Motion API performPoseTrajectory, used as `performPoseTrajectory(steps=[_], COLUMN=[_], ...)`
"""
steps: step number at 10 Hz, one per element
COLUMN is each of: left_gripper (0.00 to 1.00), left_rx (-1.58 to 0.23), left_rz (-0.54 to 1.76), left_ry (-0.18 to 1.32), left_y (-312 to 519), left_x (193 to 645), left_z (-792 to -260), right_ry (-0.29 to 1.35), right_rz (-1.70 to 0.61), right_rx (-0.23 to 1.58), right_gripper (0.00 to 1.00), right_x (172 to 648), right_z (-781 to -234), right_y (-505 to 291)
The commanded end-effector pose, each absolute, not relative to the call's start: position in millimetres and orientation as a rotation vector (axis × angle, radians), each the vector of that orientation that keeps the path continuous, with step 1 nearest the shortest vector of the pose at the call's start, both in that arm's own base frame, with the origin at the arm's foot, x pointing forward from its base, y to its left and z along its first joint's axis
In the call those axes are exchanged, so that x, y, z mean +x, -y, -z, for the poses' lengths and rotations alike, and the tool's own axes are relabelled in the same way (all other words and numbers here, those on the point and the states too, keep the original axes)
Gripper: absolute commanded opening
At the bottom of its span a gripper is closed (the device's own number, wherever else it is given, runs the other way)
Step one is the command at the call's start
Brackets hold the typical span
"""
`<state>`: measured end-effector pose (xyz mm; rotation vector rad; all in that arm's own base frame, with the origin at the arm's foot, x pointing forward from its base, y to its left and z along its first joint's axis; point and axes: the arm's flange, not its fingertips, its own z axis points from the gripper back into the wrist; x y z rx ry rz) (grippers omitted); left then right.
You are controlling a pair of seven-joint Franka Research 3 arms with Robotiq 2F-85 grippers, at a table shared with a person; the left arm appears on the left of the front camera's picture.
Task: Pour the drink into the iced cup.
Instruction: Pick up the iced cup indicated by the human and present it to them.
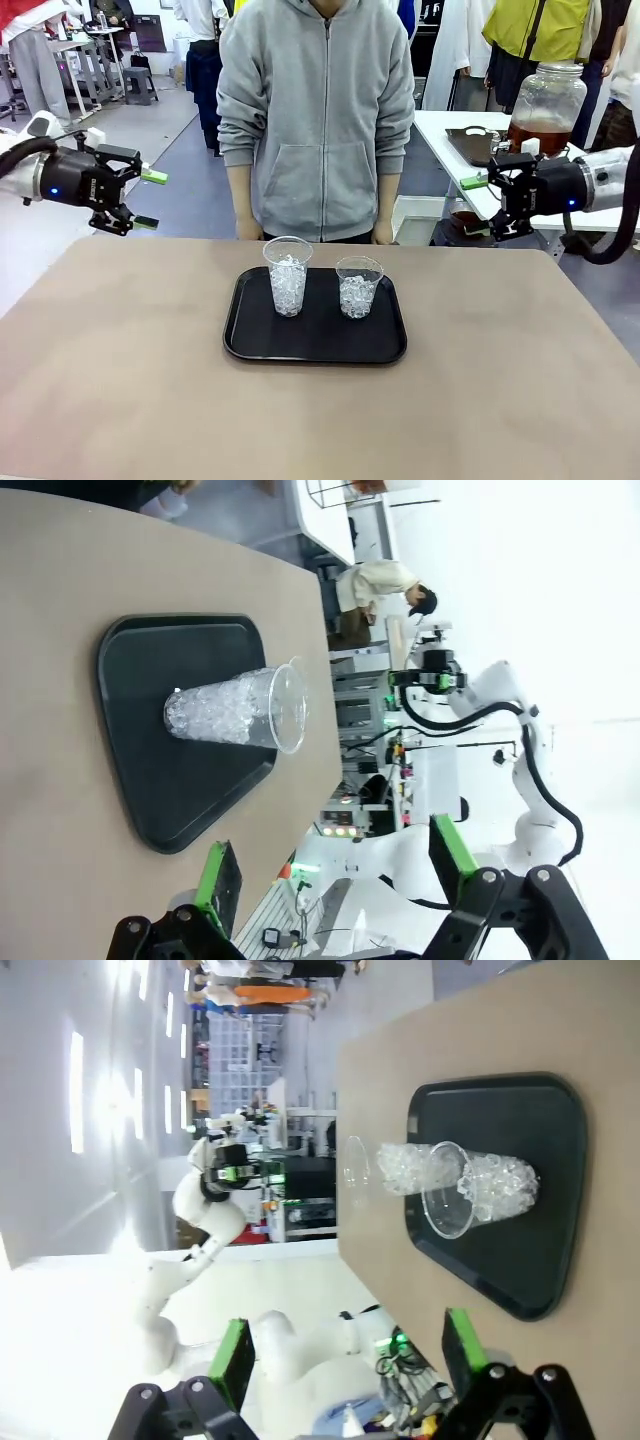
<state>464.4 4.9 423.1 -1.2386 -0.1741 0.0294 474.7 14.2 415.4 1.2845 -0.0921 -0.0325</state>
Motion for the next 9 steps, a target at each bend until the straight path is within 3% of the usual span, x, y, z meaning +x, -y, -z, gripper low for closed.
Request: performPoseTrajectory(steps=[1,9], left_gripper=[1.00,1.00], left_rx=[-1.328,-1.397], left_rz=[0.008,0.017], left_ry=[0.186,0.203], left_y=[-4,8], left_x=[480,503], left_z=[-418,-422], right_ry=[0.056,-0.004], right_rz=[0.087,0.169], right_rx=[1.370,1.467], right_gripper=[1.00,1.00], right_x=[495,519], right_z=[-415,-401], right_y=[-12,-9])
